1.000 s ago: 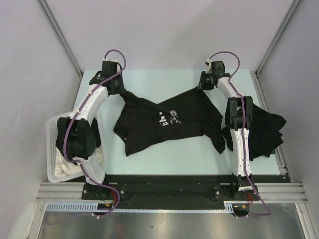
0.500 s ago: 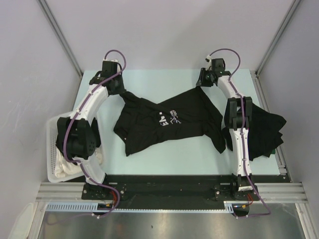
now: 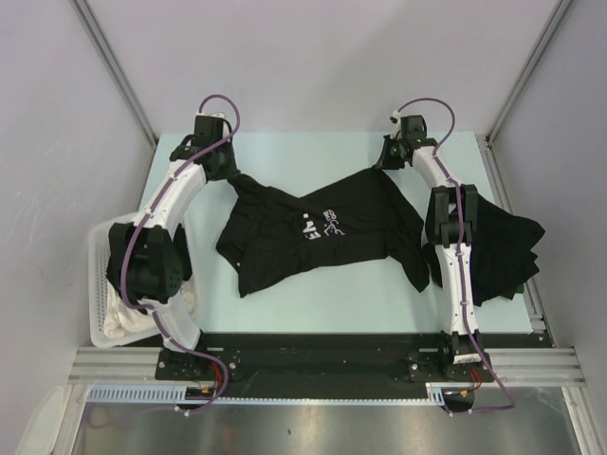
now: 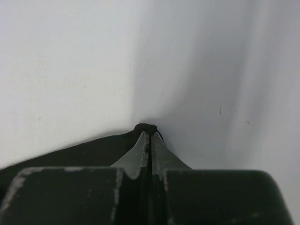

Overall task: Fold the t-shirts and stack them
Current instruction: Flatten the tshirt out

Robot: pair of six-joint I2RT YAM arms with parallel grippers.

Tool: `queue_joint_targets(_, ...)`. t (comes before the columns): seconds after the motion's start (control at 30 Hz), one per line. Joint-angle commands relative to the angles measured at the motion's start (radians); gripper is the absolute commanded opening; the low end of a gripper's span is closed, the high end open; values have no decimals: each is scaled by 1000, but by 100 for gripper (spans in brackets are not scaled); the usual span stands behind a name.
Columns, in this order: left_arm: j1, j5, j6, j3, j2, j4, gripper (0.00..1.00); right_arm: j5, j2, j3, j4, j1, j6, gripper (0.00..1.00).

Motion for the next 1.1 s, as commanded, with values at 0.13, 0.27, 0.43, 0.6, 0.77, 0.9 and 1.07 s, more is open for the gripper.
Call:
queue_joint_targets(0.13,-4,-1,24,39,11,48,0,-3,-21,39,17,12,36,0)
queue_joint_targets(0.27,17,-16,33,183,144,62,0,45,-97,44,81,3,37,0)
queue_joint_targets(0.43,76,-13,-6,514,351,11,0,95,-183,54,176,-23,57,0)
queue_joint_targets(0.6,152,-27,-76,743,479,60,0,178,-243,120,207,-43,48,0)
queue_joint_targets(0.77,224,-27,-165,820,503,206,0,260,-291,175,294,-72,34,0)
queue_joint_targets(0.9,286,19,-248,844,479,260,0,275,-312,225,351,-95,48,0)
queue_joint_targets(1.07,326,128,-294,819,370,330,0,241,-369,245,345,-95,71,0)
